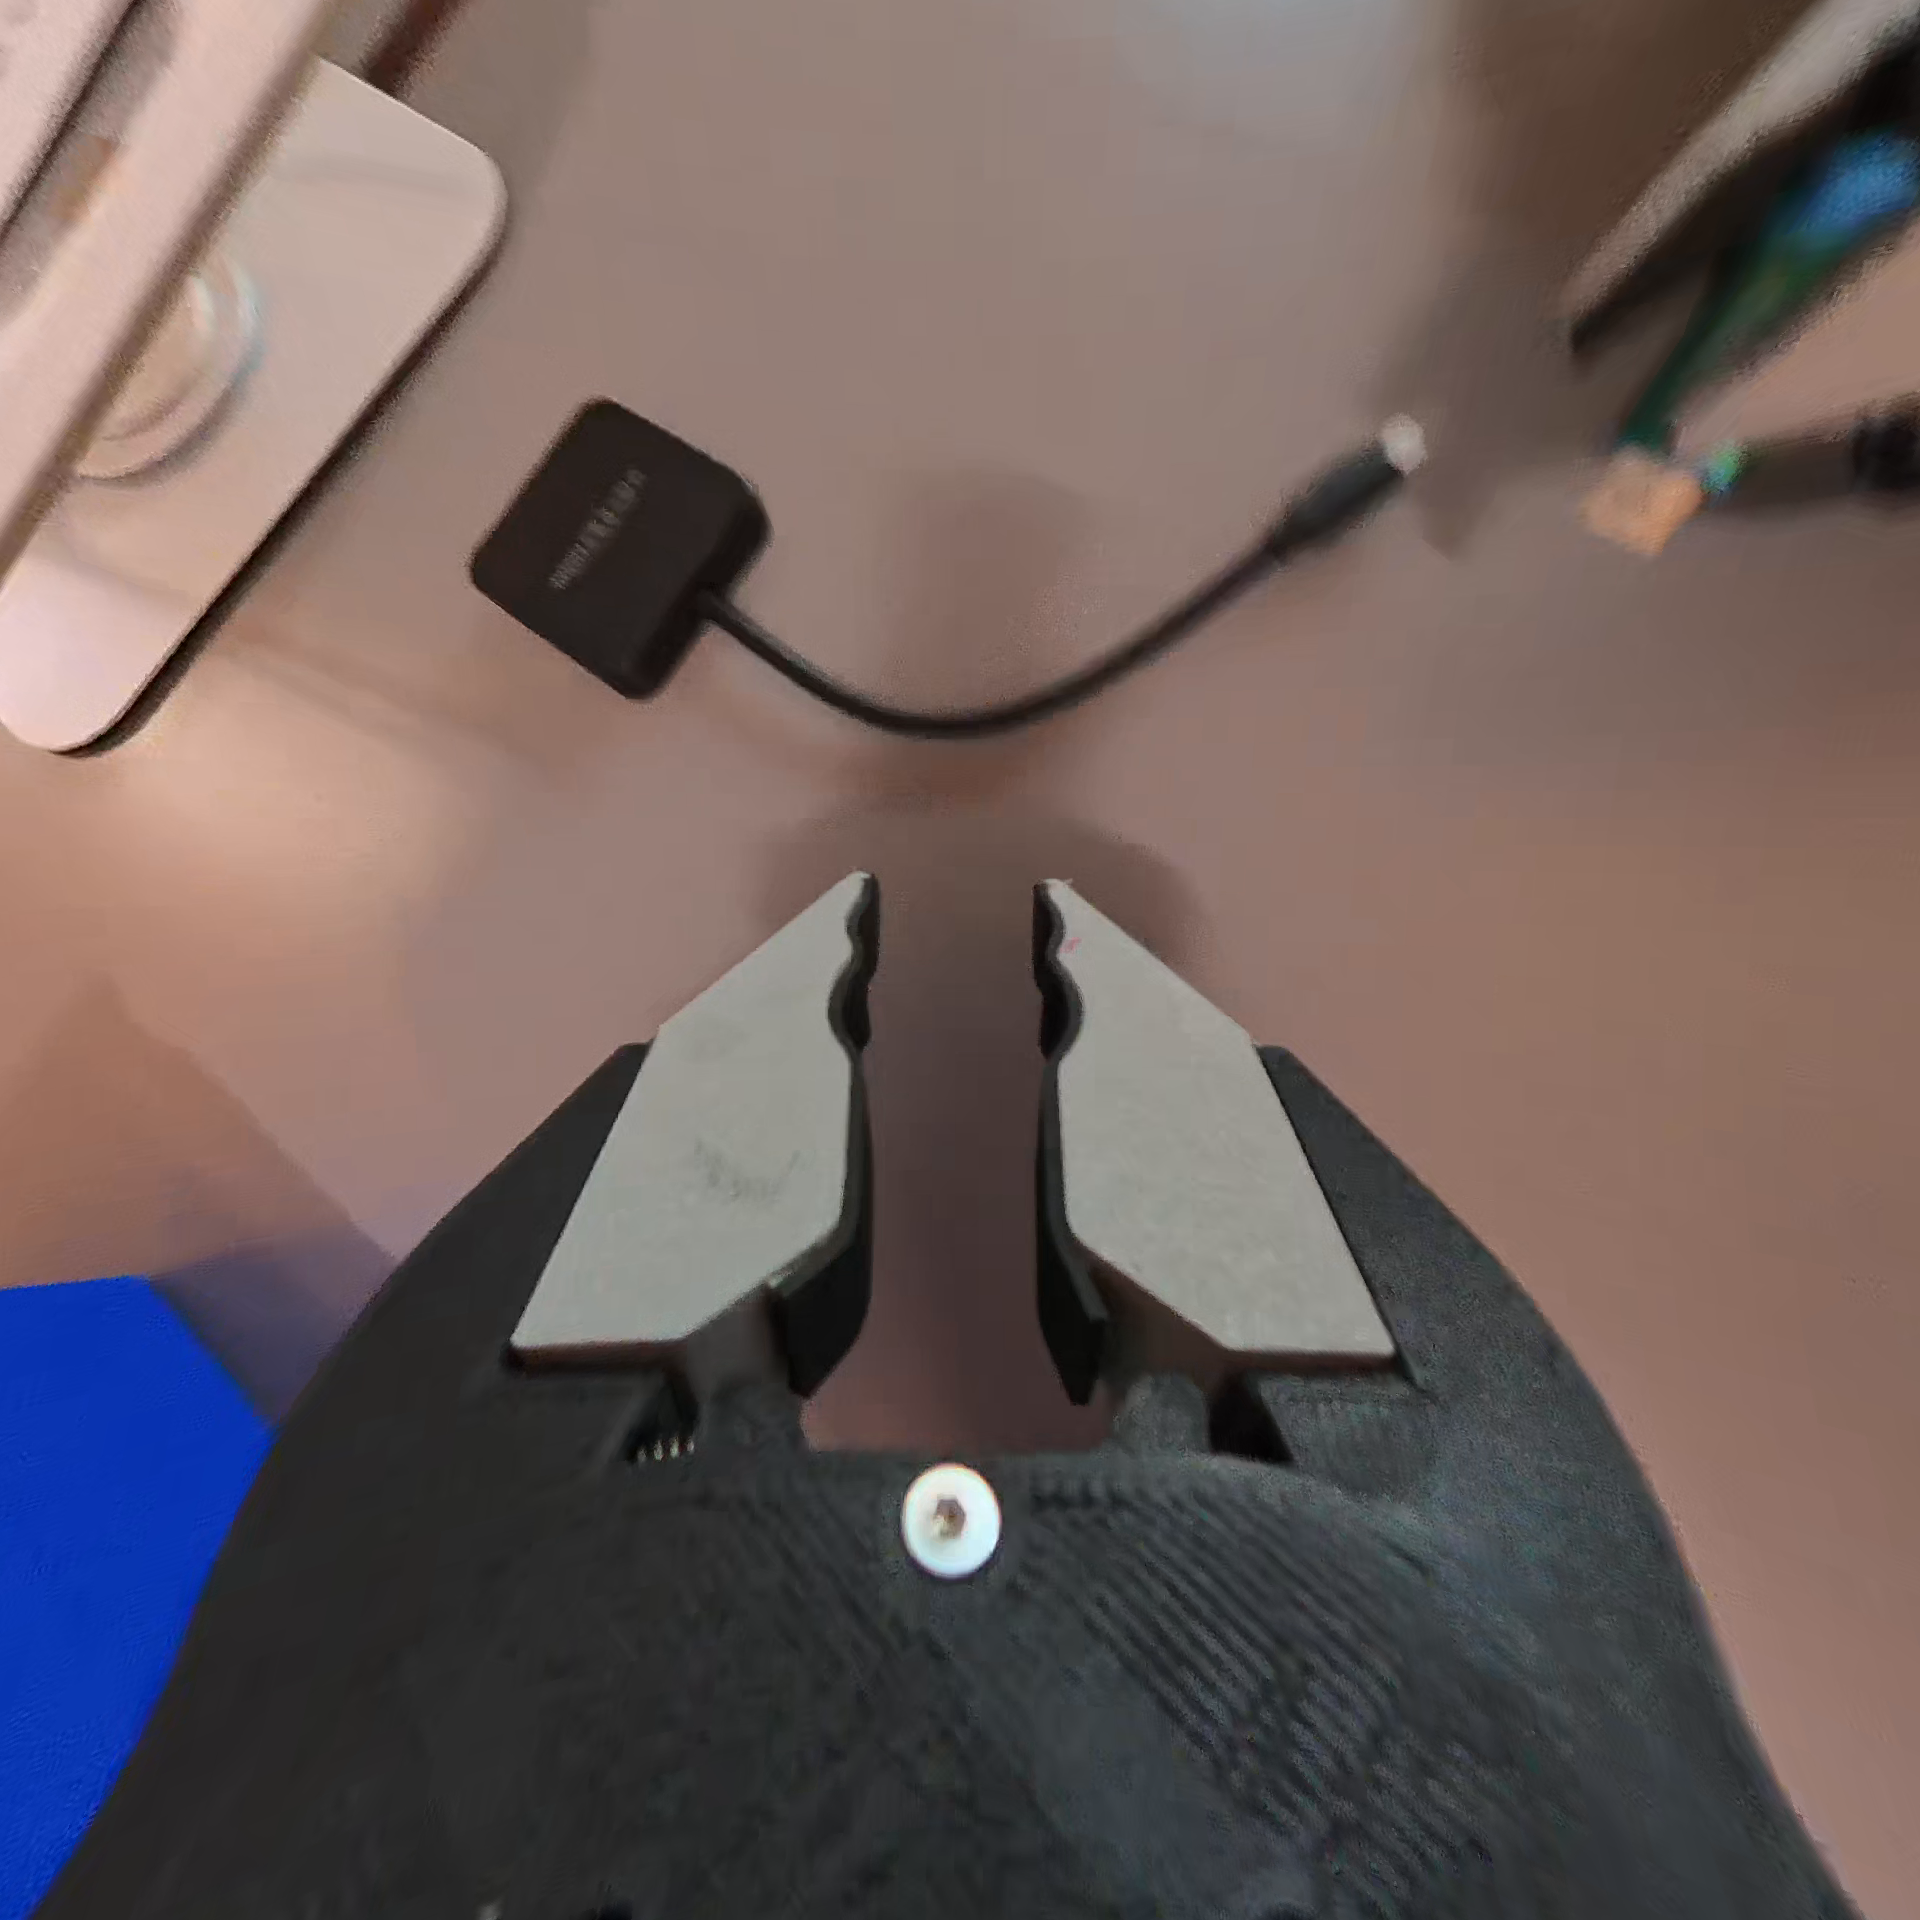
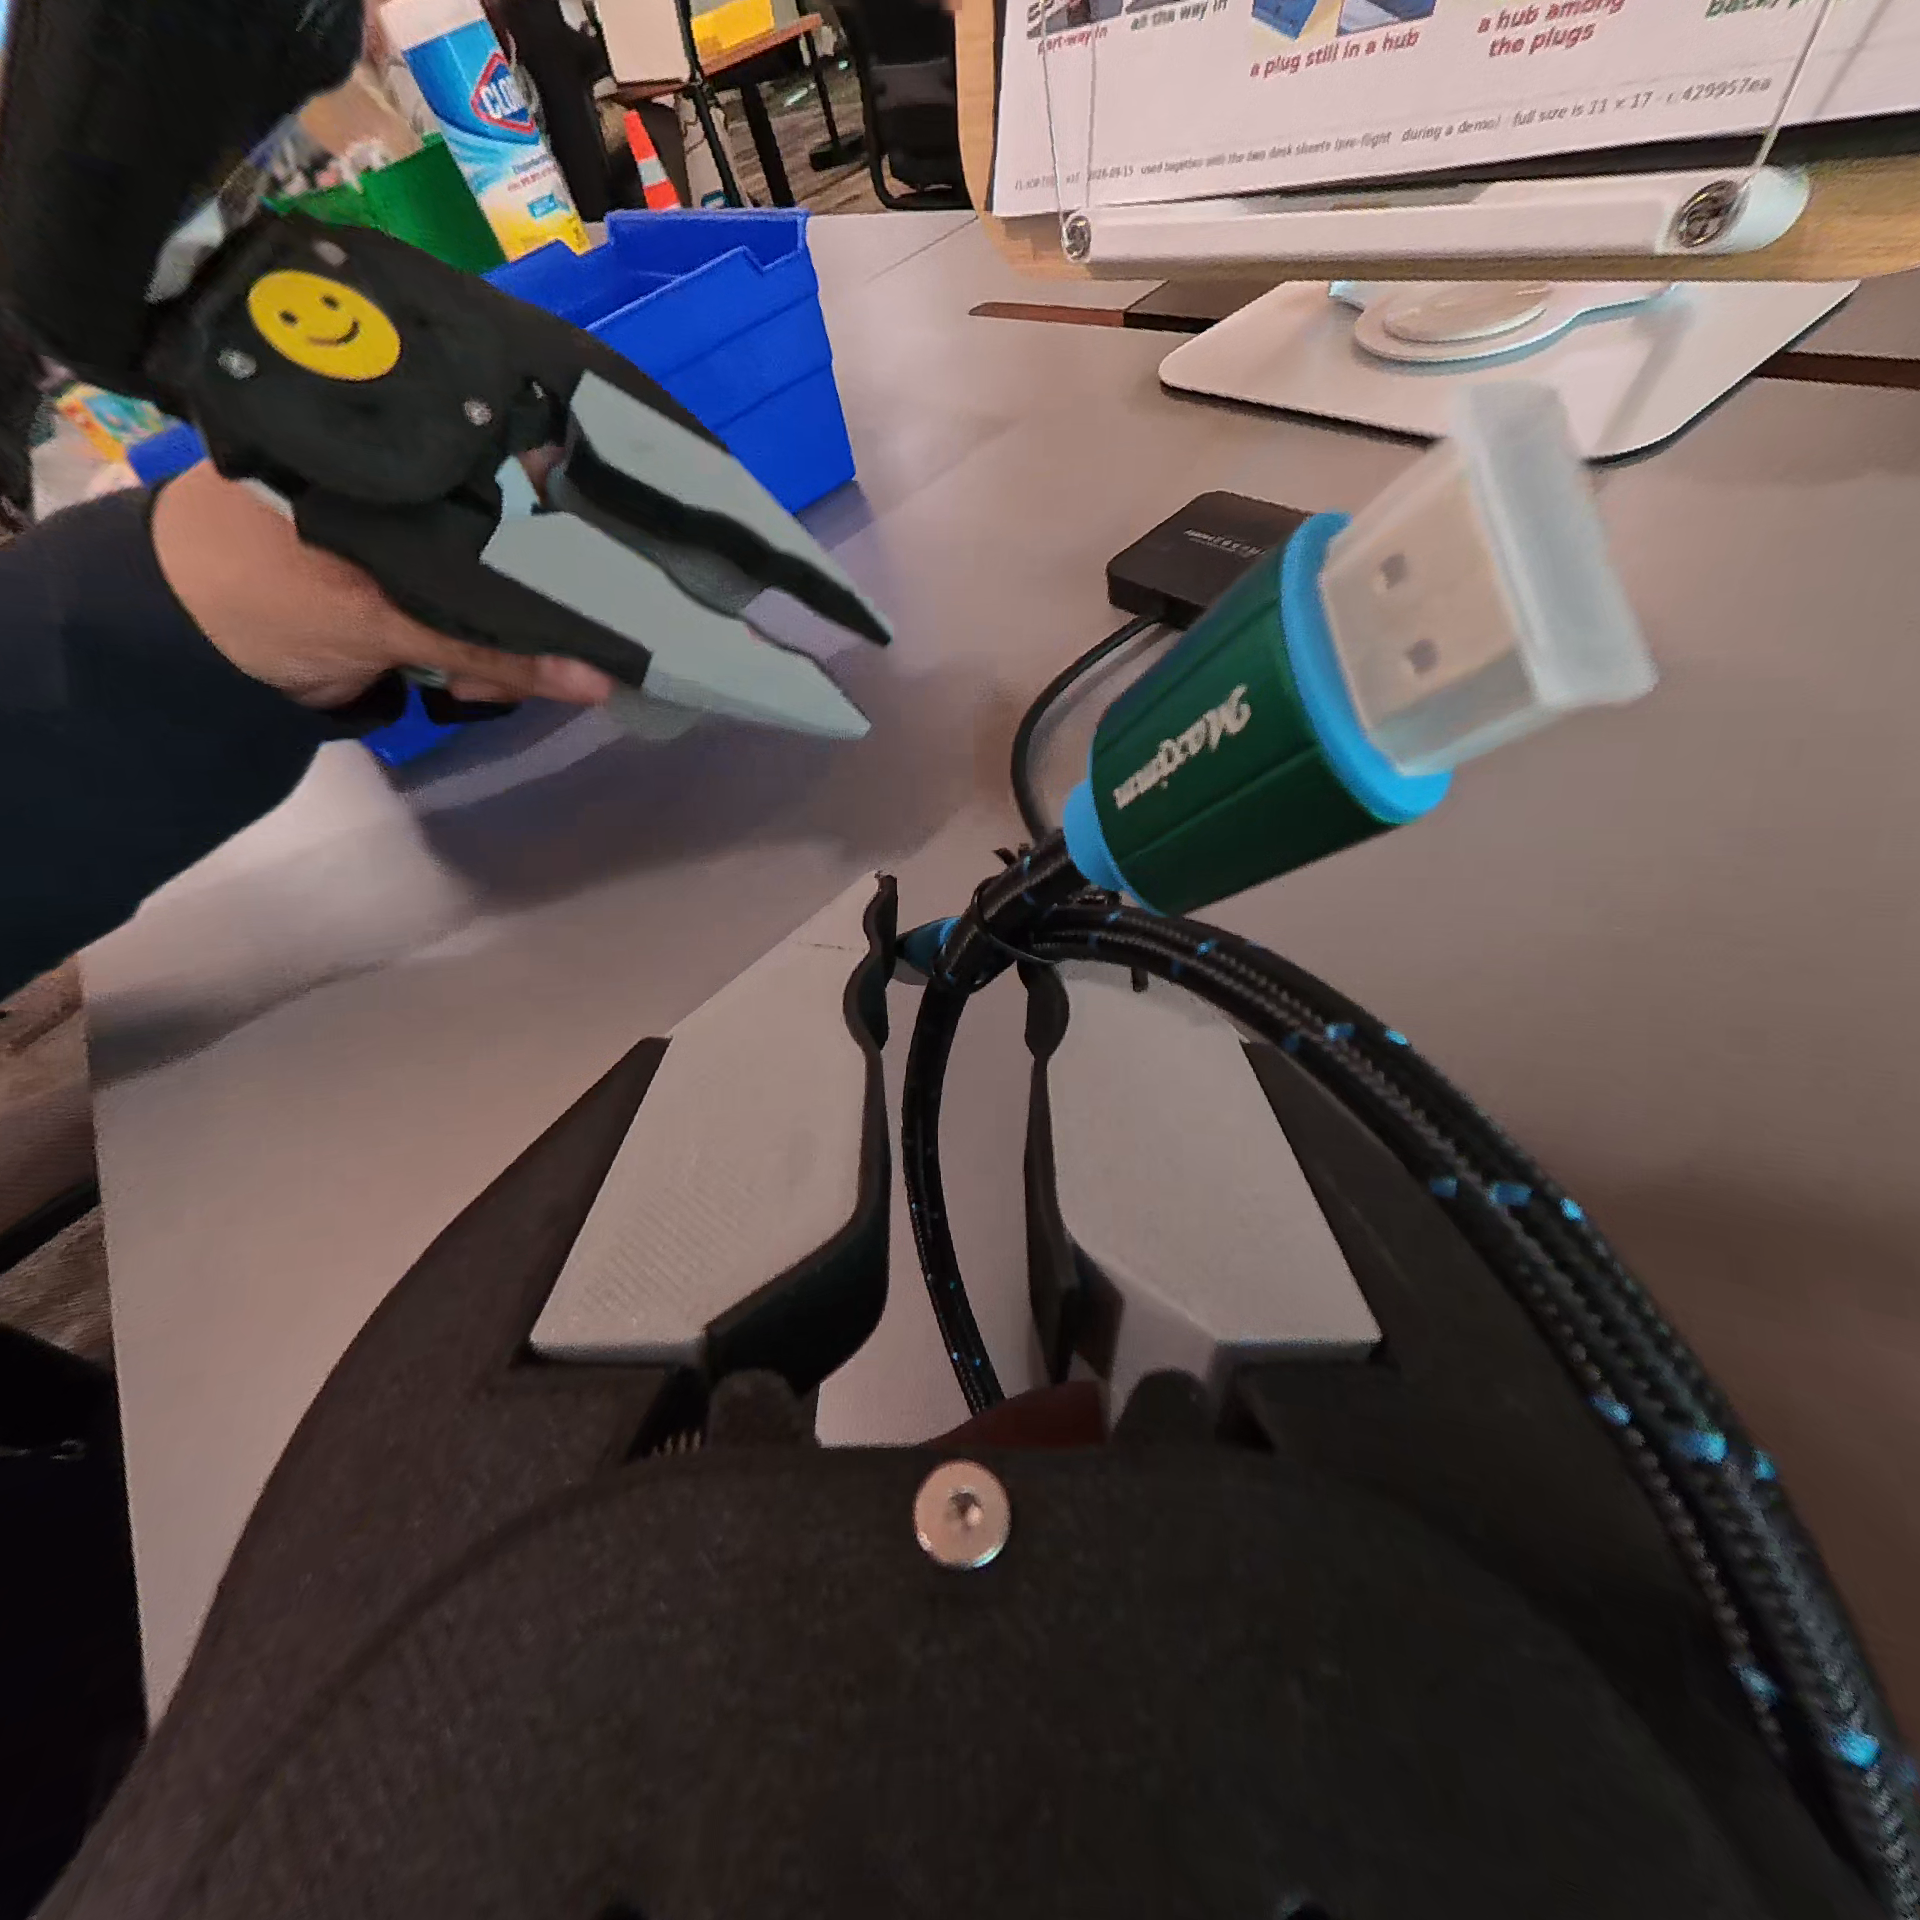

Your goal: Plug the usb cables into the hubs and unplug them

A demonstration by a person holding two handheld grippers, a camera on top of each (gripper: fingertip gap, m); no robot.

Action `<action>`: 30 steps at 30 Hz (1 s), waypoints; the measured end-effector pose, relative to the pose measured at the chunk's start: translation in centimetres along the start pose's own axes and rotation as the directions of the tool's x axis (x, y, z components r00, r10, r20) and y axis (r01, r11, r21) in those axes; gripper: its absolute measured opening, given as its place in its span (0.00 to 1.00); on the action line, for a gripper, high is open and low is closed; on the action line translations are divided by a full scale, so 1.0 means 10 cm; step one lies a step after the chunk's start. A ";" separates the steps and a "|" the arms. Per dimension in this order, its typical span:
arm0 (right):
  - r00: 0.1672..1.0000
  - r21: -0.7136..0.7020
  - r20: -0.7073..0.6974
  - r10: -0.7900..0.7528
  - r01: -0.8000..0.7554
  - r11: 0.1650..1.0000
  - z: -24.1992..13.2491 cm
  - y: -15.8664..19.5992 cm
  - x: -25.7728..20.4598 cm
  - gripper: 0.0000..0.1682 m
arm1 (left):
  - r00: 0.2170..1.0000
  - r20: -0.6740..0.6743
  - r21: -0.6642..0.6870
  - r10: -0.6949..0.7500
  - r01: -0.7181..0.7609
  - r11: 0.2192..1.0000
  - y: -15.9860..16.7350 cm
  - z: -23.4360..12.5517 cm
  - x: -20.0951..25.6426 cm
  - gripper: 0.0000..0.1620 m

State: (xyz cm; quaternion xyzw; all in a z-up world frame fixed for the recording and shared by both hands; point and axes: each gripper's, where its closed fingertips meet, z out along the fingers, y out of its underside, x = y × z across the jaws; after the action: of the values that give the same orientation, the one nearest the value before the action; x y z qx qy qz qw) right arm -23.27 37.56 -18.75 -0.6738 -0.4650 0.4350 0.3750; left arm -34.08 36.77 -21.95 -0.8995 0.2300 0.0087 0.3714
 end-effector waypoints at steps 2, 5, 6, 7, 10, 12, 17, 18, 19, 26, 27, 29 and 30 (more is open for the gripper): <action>1.000 0.018 -0.024 -0.001 0.001 1.000 -0.03 -0.04 0.05 0.12 | 0.987 0.001 0.069 -0.159 0.159 0.985 -0.19 0.08 -0.15 0.25; 0.999 0.062 -0.046 0.028 -0.025 0.998 -0.10 -0.11 0.13 0.12 | 0.950 0.042 0.045 -0.310 0.308 0.950 -0.30 0.32 -0.40 0.37; 0.998 0.067 -0.047 0.041 -0.038 0.997 -0.11 -0.11 0.14 0.12 | 0.942 0.072 0.022 -0.326 0.326 0.945 -0.30 0.41 -0.48 0.38; 0.997 0.067 -0.049 0.052 -0.048 0.997 -0.11 -0.11 0.16 0.12 | 0.938 0.106 -0.004 -0.329 0.331 0.943 -0.28 0.51 -0.55 0.38; 0.997 0.069 -0.059 0.048 -0.044 0.997 -0.12 -0.11 0.17 0.12 | 0.942 0.163 -0.087 -0.293 0.310 0.947 -0.22 0.74 -0.63 0.33; 0.998 0.075 -0.059 0.032 -0.027 0.997 -0.13 -0.13 0.15 0.12 | 0.947 0.204 -0.073 -0.248 0.267 0.961 -0.27 0.78 -0.71 0.24; 0.998 0.085 -0.066 0.014 -0.009 0.996 -0.15 -0.15 0.15 0.12 | 0.975 0.221 -0.156 -0.024 0.059 0.986 -0.20 0.75 -0.69 0.02; 0.998 0.089 -0.067 0.013 -0.007 0.996 -0.16 -0.16 0.15 0.12 | 0.982 0.186 -0.160 -0.019 0.049 0.986 -0.18 0.70 -0.62 0.01; 0.998 0.093 -0.068 0.014 -0.007 0.996 -0.17 -0.16 0.16 0.12 | 0.989 0.149 -0.148 -0.023 0.045 0.988 -0.16 0.64 -0.55 0.01; 0.998 0.112 -0.048 0.036 -0.030 0.993 -0.19 -0.19 0.16 0.12 | 0.983 -0.183 -0.160 0.014 -0.044 0.986 0.22 -0.02 0.05 0.01; 0.998 0.111 -0.048 0.034 -0.029 0.993 -0.19 -0.19 0.15 0.12 | 0.979 -0.201 -0.163 0.028 -0.062 0.985 0.29 -0.11 0.11 0.01; 0.998 0.110 -0.052 0.028 -0.022 0.994 -0.19 -0.19 0.15 0.12 | 0.973 -0.228 -0.175 0.030 -0.071 0.982 0.41 -0.25 0.21 0.01; 0.998 0.109 -0.050 0.026 -0.021 0.994 -0.19 -0.19 0.15 0.12 | 0.972 -0.233 -0.168 0.032 -0.072 0.983 0.45 -0.30 0.26 0.01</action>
State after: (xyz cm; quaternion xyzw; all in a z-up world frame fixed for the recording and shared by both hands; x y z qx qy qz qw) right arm -21.81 39.32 -16.77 -0.6688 -0.4227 0.4465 0.4179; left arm -34.11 30.91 -23.22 -0.9173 0.2933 -0.0653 0.2615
